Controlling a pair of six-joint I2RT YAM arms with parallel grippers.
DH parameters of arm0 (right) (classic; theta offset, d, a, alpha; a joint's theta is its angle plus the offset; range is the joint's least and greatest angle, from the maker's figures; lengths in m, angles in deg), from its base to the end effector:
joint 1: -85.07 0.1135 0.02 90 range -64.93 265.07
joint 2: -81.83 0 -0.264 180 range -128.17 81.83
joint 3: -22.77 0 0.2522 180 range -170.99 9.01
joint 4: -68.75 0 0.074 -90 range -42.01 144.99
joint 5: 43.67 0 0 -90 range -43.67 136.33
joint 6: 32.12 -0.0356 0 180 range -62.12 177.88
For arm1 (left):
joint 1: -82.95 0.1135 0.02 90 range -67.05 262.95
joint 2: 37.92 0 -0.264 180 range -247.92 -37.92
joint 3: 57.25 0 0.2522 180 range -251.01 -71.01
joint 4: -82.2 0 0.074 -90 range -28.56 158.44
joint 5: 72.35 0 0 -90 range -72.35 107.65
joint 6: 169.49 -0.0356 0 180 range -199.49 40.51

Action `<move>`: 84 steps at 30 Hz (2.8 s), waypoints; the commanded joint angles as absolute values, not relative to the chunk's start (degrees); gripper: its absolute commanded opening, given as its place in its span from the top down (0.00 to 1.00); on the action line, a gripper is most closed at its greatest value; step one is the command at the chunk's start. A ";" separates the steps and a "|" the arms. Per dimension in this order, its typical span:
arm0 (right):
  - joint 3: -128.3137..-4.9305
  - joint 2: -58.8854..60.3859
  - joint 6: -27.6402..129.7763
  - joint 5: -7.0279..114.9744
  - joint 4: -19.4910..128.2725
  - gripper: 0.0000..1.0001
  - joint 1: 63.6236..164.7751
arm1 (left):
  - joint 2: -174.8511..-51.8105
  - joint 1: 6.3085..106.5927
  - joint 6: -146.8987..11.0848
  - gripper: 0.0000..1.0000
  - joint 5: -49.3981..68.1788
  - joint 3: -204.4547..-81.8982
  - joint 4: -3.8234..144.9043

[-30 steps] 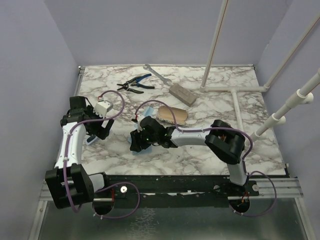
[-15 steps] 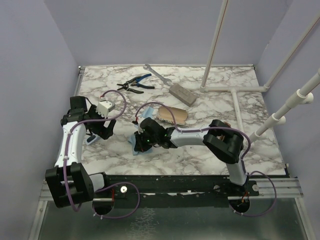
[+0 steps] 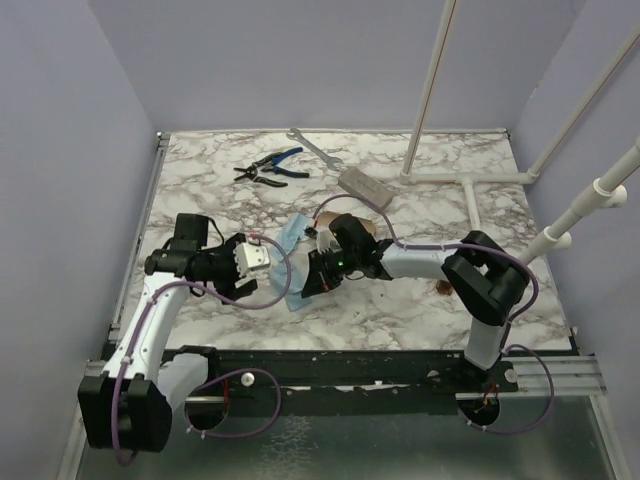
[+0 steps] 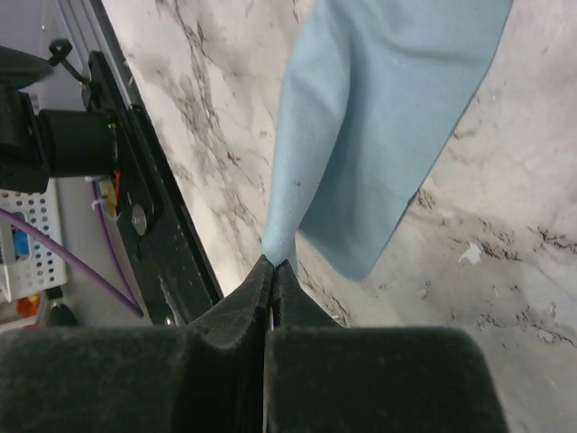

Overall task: Organize the sunglasses
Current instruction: Adjust the glasses cleaning cloth at the center of the board.

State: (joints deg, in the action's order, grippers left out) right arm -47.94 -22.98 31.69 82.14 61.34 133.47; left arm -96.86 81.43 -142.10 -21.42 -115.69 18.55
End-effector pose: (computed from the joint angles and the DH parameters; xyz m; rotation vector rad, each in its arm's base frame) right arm 0.2323 0.2930 0.1592 -0.8403 2.3882 1.3276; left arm 0.1796 -0.0272 0.2460 1.4293 1.9161 -0.4502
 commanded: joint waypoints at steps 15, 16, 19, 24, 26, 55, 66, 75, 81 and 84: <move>-46.80 -29.72 29.48 94.65 58.27 1.00 121.85 | -111.18 60.67 -147.71 0.37 -10.75 -114.08 31.61; -46.81 -29.70 29.71 94.59 57.89 0.99 121.65 | -112.49 59.53 -147.77 0.37 -10.56 -114.76 32.06; -46.66 -29.87 29.52 94.97 57.74 0.99 120.70 | -115.98 56.66 -148.27 0.37 -9.77 -116.78 32.98; -45.67 -28.95 28.25 94.25 58.55 0.99 118.11 | -118.48 52.20 -149.66 0.38 -8.18 -117.29 35.46; -45.68 -28.38 28.78 93.28 57.90 0.99 117.86 | -119.66 51.45 -149.80 0.38 -7.39 -117.06 36.95; -45.85 -28.23 31.73 93.26 57.10 1.00 117.90 | -128.51 49.73 -151.71 0.57 -10.30 -124.63 34.60; -45.39 -27.97 32.13 93.22 57.27 0.99 117.86 | -129.39 49.20 -147.00 0.65 -6.05 -123.09 41.53; -45.51 -27.84 32.78 93.12 57.06 1.00 117.85 | -130.18 49.20 -145.57 0.64 -5.82 -124.09 42.17; -45.73 -27.90 33.51 92.83 56.11 0.99 117.85 | -131.01 49.20 -138.04 0.62 -8.93 -126.95 41.30; -45.54 -27.62 33.96 92.44 55.79 1.00 117.81 | -130.98 49.07 -137.86 0.62 -10.28 -126.87 40.27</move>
